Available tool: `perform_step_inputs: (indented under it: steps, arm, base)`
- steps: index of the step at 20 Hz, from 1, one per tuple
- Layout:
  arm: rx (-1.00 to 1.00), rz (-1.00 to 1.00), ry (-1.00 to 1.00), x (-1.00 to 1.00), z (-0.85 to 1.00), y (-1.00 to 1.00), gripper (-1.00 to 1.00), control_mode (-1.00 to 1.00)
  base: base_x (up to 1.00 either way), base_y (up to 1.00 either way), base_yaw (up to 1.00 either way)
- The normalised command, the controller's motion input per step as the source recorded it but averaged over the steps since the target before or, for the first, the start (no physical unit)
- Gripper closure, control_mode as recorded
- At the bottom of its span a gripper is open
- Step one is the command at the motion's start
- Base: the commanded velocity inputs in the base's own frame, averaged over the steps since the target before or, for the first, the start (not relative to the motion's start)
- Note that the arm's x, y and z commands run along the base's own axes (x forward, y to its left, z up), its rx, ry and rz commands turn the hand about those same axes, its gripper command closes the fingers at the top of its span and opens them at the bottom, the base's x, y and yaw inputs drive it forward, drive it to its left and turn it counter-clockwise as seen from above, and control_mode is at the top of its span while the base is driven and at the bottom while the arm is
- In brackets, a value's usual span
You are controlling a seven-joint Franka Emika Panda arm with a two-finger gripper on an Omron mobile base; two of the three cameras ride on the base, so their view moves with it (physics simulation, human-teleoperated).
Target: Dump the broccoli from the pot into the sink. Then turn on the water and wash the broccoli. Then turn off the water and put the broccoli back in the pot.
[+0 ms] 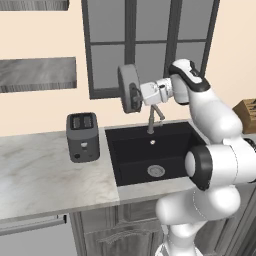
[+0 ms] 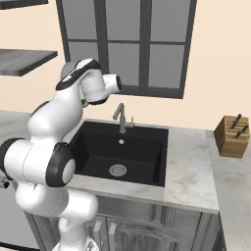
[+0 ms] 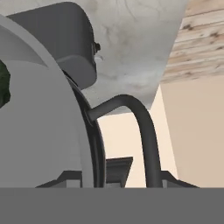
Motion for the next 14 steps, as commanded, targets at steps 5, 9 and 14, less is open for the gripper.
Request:
perform_step_inputs:
  steps: [5, 9, 14]
  arm:
    - [0.18, 0.0, 0.1, 0.0, 0.18, 0.0, 1.0, -1.0]
    - [0.09, -0.05, 0.02, 0.21, 0.17, 0.0, 1.0, -1.0]
    - [0.01, -0.07, 0.0, 0.47, 0.05, 0.0, 1.0, -1.0]
  base:
    - [0.0, 0.0, 0.0]
    - [0.0, 0.0, 0.0]
    - [0.0, 0.0, 0.0]
